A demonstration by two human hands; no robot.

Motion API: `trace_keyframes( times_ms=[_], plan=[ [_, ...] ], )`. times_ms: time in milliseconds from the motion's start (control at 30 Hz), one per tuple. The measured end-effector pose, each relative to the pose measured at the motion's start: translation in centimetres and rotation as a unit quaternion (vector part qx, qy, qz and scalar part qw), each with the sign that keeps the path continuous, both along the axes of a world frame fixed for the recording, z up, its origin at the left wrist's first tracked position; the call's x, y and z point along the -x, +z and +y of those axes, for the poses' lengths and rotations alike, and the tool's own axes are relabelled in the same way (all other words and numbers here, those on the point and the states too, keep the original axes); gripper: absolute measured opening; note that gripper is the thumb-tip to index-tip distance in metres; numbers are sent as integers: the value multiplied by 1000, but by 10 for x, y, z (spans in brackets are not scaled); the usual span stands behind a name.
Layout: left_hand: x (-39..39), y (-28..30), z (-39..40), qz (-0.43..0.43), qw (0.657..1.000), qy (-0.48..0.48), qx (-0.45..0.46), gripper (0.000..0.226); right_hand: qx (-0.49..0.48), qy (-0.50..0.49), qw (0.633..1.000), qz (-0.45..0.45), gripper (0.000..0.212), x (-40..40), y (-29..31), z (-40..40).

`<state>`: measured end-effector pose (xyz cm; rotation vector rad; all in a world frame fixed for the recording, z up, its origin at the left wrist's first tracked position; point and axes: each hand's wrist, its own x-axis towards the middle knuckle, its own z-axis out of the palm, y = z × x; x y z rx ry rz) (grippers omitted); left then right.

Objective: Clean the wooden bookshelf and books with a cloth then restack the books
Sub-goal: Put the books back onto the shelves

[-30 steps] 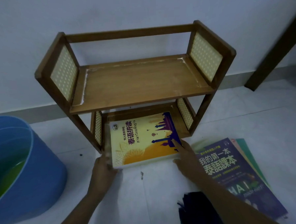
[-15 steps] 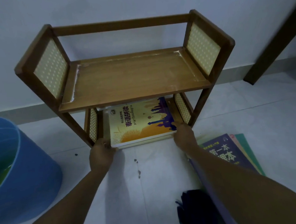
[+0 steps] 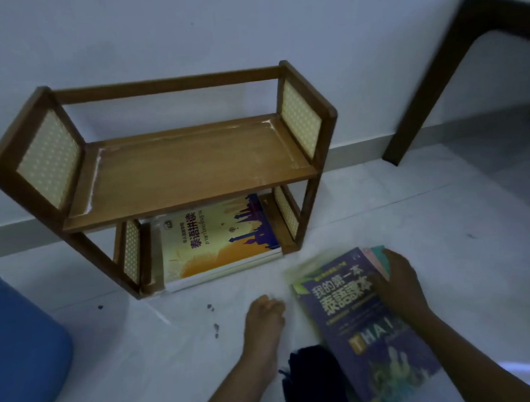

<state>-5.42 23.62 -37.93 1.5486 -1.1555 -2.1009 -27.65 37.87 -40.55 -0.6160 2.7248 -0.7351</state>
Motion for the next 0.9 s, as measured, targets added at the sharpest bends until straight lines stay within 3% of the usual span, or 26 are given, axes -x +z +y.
trace_keyframes(
  times_ms=[100,200,300,367,533,600,733,833,900],
  plan=[
    [37,4,32,44,986,-82,-137,23,-126,-3,986,-106,100,47,-43,42],
    [52,-6,41,16,984,-102,-143,17,-147,12,979,-143,111,50,-48,49],
    [64,-17,47,-19,988,-76,-134,16,-162,30,981,-105,90,42,-33,49],
    [68,-21,51,-13,988,-77,-132,18,-123,-1,985,-119,80,44,-35,48],
    [87,-24,57,61,984,-140,-87,25,13,-65,960,-273,73,56,-32,52],
    [98,-21,57,39,985,-148,-77,22,37,-58,946,-318,65,61,-29,55],
    [111,-22,51,-36,982,-124,-140,17,108,-30,903,-414,44,60,-13,56],
    [106,-16,51,-22,981,-151,-119,12,147,9,901,-408,45,60,9,57],
    [99,-6,55,24,984,-164,-62,20,154,35,922,-353,54,59,34,54]
  ],
)
